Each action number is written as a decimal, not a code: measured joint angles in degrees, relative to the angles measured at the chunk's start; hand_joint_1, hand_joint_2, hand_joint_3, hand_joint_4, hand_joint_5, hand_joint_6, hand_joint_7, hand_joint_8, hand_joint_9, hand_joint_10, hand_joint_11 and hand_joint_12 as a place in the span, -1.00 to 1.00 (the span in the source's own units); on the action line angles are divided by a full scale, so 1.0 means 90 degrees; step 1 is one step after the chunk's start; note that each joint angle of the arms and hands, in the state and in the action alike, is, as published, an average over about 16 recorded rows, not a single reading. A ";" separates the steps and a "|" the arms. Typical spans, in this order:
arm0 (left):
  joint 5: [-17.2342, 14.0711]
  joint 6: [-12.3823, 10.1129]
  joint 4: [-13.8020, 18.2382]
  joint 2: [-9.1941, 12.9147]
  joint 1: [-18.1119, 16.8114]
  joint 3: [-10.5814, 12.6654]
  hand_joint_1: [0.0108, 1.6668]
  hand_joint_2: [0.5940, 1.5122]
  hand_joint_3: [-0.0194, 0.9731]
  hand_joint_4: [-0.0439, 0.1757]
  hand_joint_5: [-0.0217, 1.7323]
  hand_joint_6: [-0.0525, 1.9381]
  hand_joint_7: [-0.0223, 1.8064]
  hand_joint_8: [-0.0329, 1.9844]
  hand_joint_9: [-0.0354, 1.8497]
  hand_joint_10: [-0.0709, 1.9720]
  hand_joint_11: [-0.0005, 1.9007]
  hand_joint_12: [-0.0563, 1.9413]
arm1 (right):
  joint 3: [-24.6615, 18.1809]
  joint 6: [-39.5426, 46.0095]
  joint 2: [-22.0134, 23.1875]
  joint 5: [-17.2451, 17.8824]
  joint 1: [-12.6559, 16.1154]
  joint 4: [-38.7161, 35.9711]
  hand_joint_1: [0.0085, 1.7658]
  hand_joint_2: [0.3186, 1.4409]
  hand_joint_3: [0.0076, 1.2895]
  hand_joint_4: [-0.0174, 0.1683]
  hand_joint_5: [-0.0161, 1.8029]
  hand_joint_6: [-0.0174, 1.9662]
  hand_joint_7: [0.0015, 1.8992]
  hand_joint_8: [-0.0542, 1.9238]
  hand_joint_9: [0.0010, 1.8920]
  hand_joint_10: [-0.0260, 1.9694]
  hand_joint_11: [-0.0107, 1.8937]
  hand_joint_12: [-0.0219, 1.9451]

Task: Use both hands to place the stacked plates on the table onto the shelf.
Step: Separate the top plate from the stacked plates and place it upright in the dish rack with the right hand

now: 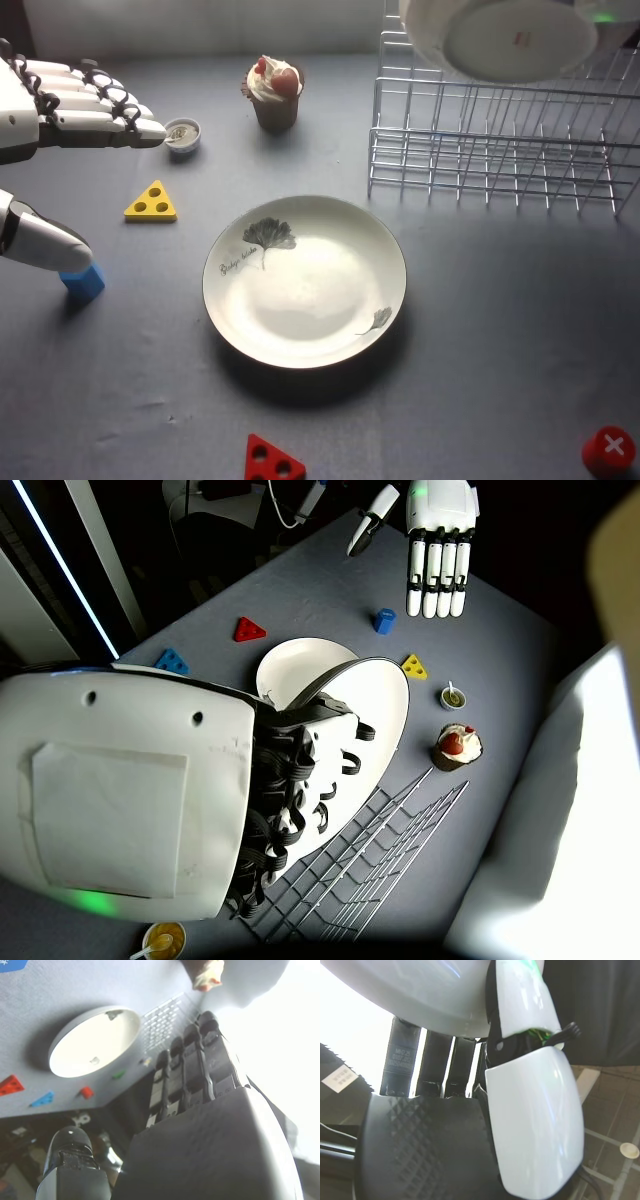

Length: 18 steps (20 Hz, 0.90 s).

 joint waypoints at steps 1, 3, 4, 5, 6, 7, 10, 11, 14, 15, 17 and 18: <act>0.0001 0.0000 -0.0001 0.0000 0.0000 0.0000 -0.96 -0.12 -0.95 -0.56 -0.83 -0.93 -0.80 -0.97 -0.79 -0.92 -0.81 -0.92 | 0.0043 0.0100 -0.0018 -0.0011 0.0002 -0.0088 0.68 0.17 -0.99 -0.90 0.04 -0.16 0.12 -0.34 0.24 -0.38 0.04 0.38; -0.0001 0.0000 0.0005 0.0000 0.0000 0.0000 -0.96 -0.12 -0.95 -0.56 -0.83 -0.93 -0.80 -0.97 -0.79 -0.92 -0.81 -0.93 | 0.0122 0.0300 -0.0053 -0.0033 0.0005 -0.0261 0.68 0.17 -0.99 -0.90 0.04 -0.15 0.11 -0.32 0.23 -0.36 0.04 0.39; -0.0002 0.0000 0.0011 0.0000 0.0000 0.0000 -0.96 -0.12 -0.95 -0.56 -0.83 -0.93 -0.80 -0.97 -0.79 -0.92 -0.81 -0.93 | 0.0158 0.0389 -0.0070 -0.0042 0.0007 -0.0340 0.68 0.17 -0.99 -0.90 0.04 -0.15 0.10 -0.31 0.23 -0.35 0.04 0.39; -0.0003 0.0000 0.0016 0.0000 0.0000 0.0000 -0.96 -0.12 -0.95 -0.56 -0.83 -0.93 -0.80 -0.97 -0.79 -0.92 -0.81 -0.93 | 0.0190 0.0472 -0.0087 -0.0050 0.0009 -0.0416 0.68 0.17 -0.99 -0.90 0.04 -0.15 0.10 -0.31 0.22 -0.34 0.04 0.40; -0.0003 0.0000 0.0021 0.0000 0.0000 0.0000 -0.95 -0.12 -0.95 -0.56 -0.83 -0.93 -0.80 -0.97 -0.79 -0.92 -0.81 -0.93 | 0.0220 0.0551 -0.0103 -0.0057 0.0010 -0.0490 0.68 0.17 -0.99 -0.90 0.04 -0.15 0.10 -0.30 0.22 -0.34 0.04 0.40; -0.0003 0.0000 0.0027 0.0000 0.0000 0.0000 -0.95 -0.12 -0.95 -0.56 -0.83 -0.93 -0.80 -0.97 -0.79 -0.92 -0.81 -0.93 | 0.0248 0.0626 -0.0119 -0.0062 0.0012 -0.0559 0.68 0.17 -0.99 -0.90 0.03 -0.15 0.10 -0.30 0.22 -0.33 0.04 0.40; -0.0004 0.0000 0.0043 0.0000 0.0000 0.0000 -0.95 -0.12 -0.95 -0.56 -0.83 -0.93 -0.80 -0.97 -0.79 -0.92 -0.81 -0.93 | 0.0328 0.0808 -0.0166 -0.0070 0.0012 -0.0719 0.68 0.18 -0.99 -0.90 0.03 -0.14 0.09 -0.28 0.21 -0.31 0.04 0.41; -0.0004 0.0000 0.0048 -0.0001 0.0000 0.0000 -0.95 -0.12 -0.95 -0.56 -0.83 -0.93 -0.80 -0.97 -0.79 -0.92 -0.81 -0.93 | 0.0357 0.0845 -0.0181 -0.0072 0.0012 -0.0749 0.68 0.18 -0.99 -0.90 0.03 -0.14 0.09 -0.28 0.20 -0.30 0.03 0.41; -0.0004 0.0000 0.0061 -0.0001 0.0000 0.0000 -0.95 -0.12 -0.95 -0.56 -0.83 -0.93 -0.80 -0.97 -0.79 -0.92 -0.81 -0.93 | 0.0453 0.0931 -0.0230 -0.0084 0.0012 -0.0806 0.68 0.18 -0.99 -0.90 0.02 -0.13 0.08 -0.27 0.20 -0.29 0.03 0.42; -0.0004 0.0000 0.0065 -0.0001 0.0000 0.0000 -0.95 -0.12 -0.95 -0.56 -0.83 -0.93 -0.80 -0.97 -0.79 -0.92 -0.82 -0.93 | 0.0488 0.0954 -0.0250 -0.0090 0.0012 -0.0818 0.68 0.18 -0.99 -0.90 0.02 -0.13 0.08 -0.27 0.20 -0.28 0.03 0.42; -0.0005 0.0000 0.0073 -0.0002 0.0000 -0.0001 -0.95 -0.12 -0.95 -0.56 -0.83 -0.93 -0.81 -0.97 -0.80 -0.92 -0.82 -0.93 | 0.0560 0.0983 -0.0298 -0.0100 0.0012 -0.0826 0.68 0.18 -0.99 -0.90 0.02 -0.13 0.08 -0.28 0.19 -0.28 0.03 0.42; -0.0005 0.0000 0.0076 -0.0003 -0.0001 -0.0001 -0.95 -0.12 -0.95 -0.56 -0.83 -0.93 -0.81 -0.97 -0.80 -0.92 -0.82 -0.92 | 0.0600 0.0988 -0.0325 -0.0106 0.0012 -0.0820 0.68 0.19 -0.99 -0.90 0.02 -0.13 0.09 -0.29 0.19 -0.28 0.03 0.42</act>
